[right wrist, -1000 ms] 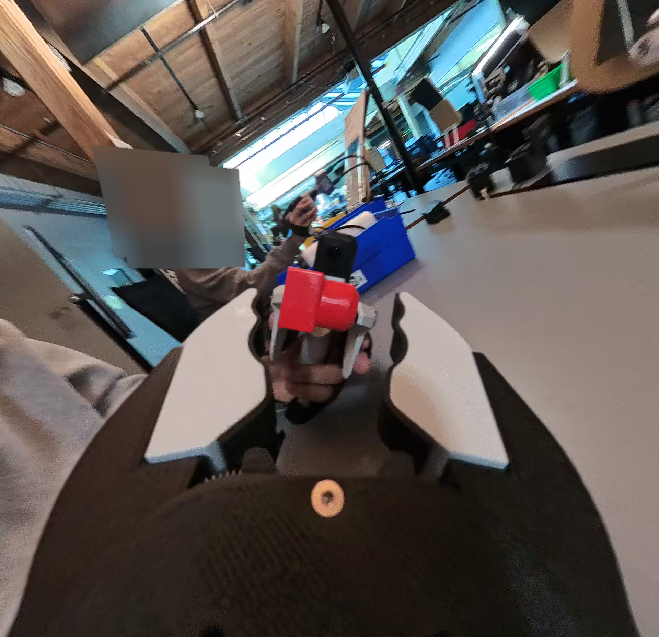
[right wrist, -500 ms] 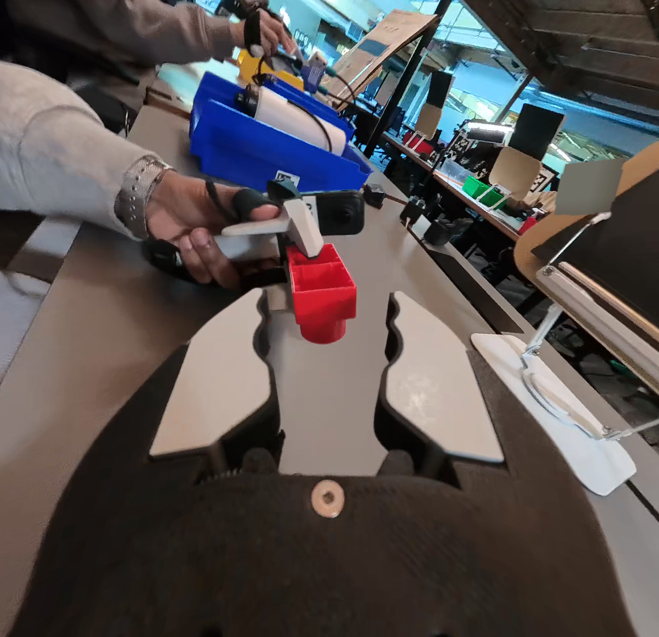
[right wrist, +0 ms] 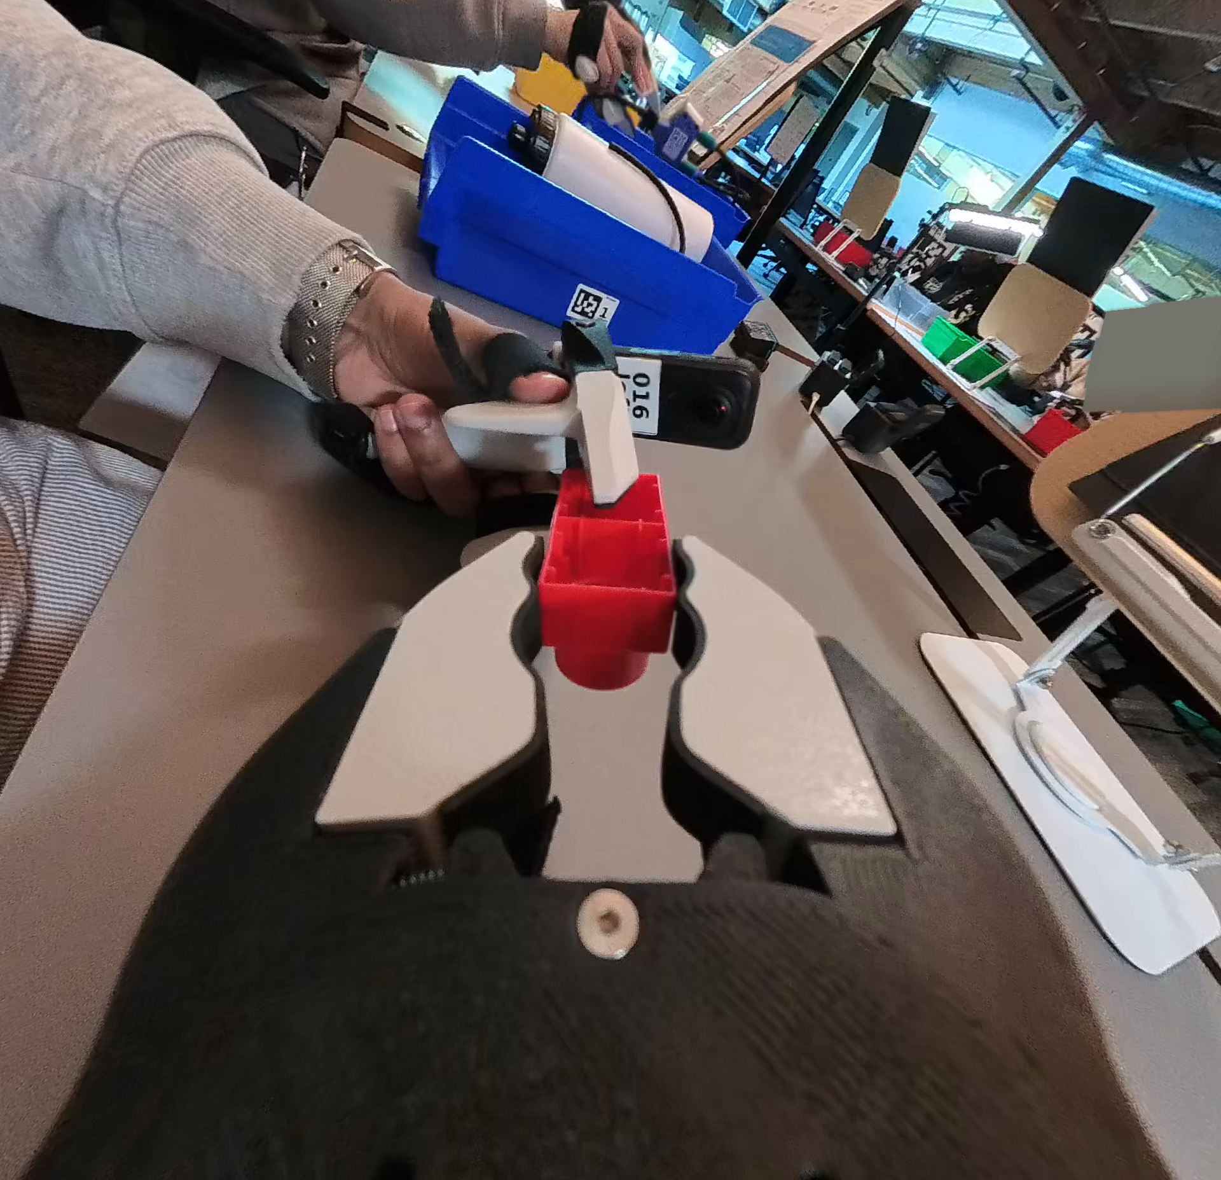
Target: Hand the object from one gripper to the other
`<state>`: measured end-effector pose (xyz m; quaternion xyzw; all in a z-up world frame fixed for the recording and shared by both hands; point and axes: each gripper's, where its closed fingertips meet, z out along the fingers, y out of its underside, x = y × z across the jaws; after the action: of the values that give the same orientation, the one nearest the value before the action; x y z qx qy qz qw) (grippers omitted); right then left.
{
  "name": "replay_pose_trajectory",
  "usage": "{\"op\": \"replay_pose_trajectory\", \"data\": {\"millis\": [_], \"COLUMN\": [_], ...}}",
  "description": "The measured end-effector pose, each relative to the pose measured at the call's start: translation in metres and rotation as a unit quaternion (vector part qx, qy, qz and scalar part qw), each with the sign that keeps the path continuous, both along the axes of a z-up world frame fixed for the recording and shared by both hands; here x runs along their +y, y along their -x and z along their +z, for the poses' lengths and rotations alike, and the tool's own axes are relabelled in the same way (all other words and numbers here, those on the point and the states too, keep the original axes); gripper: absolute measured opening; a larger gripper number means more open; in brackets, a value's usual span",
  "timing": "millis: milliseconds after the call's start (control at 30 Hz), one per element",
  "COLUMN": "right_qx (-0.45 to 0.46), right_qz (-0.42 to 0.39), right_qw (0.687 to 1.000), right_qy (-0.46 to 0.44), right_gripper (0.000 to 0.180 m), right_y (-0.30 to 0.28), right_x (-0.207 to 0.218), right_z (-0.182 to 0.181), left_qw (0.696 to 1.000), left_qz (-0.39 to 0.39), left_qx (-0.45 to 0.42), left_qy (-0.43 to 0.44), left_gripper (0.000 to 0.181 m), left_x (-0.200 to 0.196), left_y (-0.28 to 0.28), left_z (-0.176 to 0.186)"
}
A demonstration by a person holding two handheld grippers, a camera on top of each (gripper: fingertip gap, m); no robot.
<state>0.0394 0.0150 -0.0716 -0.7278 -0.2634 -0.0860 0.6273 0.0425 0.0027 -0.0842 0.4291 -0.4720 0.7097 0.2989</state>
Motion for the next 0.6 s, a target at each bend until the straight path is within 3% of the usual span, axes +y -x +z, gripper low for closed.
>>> {"op": "replay_pose_trajectory", "data": {"millis": [33, 267, 433, 600], "right_qx": [0.001, 0.011, 0.043, 0.195], "right_qz": [0.0, -0.003, -0.032, -0.031], "right_qw": [1.0, 1.0, 0.998, 0.977], "right_qy": [0.001, 0.004, -0.016, -0.074], "right_gripper": [0.037, 0.036, 0.036, 0.036], "right_y": [0.0, 0.0, -0.011, -0.022], "right_x": [0.0, 0.001, 0.001, -0.008], "right_z": [0.0, 0.002, 0.015, 0.054], "left_qw": [1.0, 1.0, 0.997, 0.994], "left_qz": [-0.001, 0.014, 0.074, 0.091], "left_qx": [0.001, -0.021, -0.027, -0.028], "left_qy": [0.001, -0.001, 0.026, 0.05], "left_gripper": [0.046, 0.046, 0.069, 0.071], "left_x": [0.0, 0.002, 0.018, 0.025], "left_y": [0.0, -0.001, -0.013, -0.016], "left_z": [0.0, 0.003, 0.009, 0.013]}}
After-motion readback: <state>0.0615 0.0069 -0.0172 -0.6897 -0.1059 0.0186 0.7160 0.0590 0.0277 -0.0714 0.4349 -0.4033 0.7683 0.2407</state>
